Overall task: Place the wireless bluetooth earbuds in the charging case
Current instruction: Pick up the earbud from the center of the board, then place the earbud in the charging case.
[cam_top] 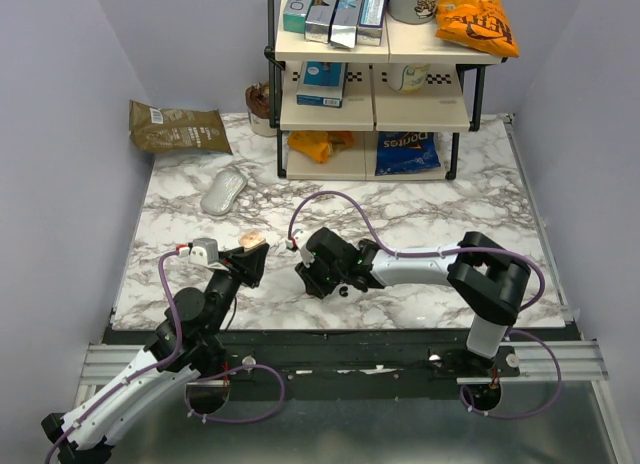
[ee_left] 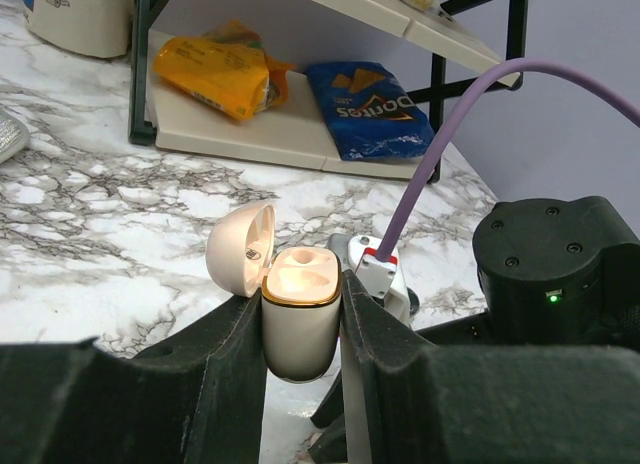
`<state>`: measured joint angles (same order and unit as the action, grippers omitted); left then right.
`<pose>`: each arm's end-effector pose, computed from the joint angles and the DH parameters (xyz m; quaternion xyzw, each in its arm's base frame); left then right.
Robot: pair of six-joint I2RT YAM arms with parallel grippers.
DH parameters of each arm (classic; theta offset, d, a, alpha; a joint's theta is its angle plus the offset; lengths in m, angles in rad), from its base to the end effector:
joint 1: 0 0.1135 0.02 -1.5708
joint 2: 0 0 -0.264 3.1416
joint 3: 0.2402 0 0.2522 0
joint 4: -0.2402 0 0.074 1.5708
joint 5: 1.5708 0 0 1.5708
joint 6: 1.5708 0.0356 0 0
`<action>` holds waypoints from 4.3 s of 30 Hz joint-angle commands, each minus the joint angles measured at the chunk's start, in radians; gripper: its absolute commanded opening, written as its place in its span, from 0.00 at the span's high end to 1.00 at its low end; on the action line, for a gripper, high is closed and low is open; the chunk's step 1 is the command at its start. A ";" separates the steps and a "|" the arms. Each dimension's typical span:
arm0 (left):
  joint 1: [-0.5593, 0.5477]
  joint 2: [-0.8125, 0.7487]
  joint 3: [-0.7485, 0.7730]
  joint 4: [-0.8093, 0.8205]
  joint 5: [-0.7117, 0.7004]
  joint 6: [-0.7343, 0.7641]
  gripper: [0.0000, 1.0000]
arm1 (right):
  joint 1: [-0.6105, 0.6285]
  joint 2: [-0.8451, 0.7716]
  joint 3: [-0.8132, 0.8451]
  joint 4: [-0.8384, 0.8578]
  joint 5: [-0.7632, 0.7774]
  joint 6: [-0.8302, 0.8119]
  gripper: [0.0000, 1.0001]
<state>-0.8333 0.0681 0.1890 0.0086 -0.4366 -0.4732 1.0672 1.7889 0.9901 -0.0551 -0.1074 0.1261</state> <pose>0.0770 -0.0624 0.2343 -0.0447 0.6629 -0.3323 0.6694 0.1718 0.3197 0.1551 -0.4407 0.8249 0.2384 0.2616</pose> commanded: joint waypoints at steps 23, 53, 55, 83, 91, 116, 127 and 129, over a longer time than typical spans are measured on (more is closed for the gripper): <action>-0.003 0.035 0.038 0.019 -0.027 -0.004 1.00 | 0.013 -0.049 -0.031 -0.023 0.228 0.185 0.99; 0.013 0.738 0.161 0.991 0.412 0.285 1.00 | -0.058 -0.776 0.053 -0.005 0.517 0.043 0.99; 0.019 0.832 0.197 1.095 0.468 0.275 1.00 | -0.059 -0.802 0.055 0.011 0.520 0.038 0.99; 0.046 1.257 0.418 1.398 0.736 0.108 1.00 | -0.058 -0.887 -0.107 0.406 0.440 -0.082 0.99; 0.046 1.268 0.422 1.439 0.779 0.099 1.00 | -0.059 -0.862 -0.110 0.394 0.388 -0.063 0.99; 0.045 1.260 0.412 1.507 0.797 0.096 1.00 | -0.059 -0.905 -0.171 0.394 0.437 -0.060 0.99; 0.045 1.259 0.406 1.527 0.799 0.081 1.00 | -0.058 -0.878 -0.174 0.396 0.460 -0.057 0.99; 0.045 1.259 0.405 1.535 0.800 0.076 1.00 | -0.059 -0.870 -0.176 0.397 0.462 -0.057 0.99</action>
<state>-0.7910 1.3354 0.5827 1.2865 0.3313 -0.3801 1.0122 0.9051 0.8299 0.3130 0.3237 0.0563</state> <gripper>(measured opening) 0.370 0.252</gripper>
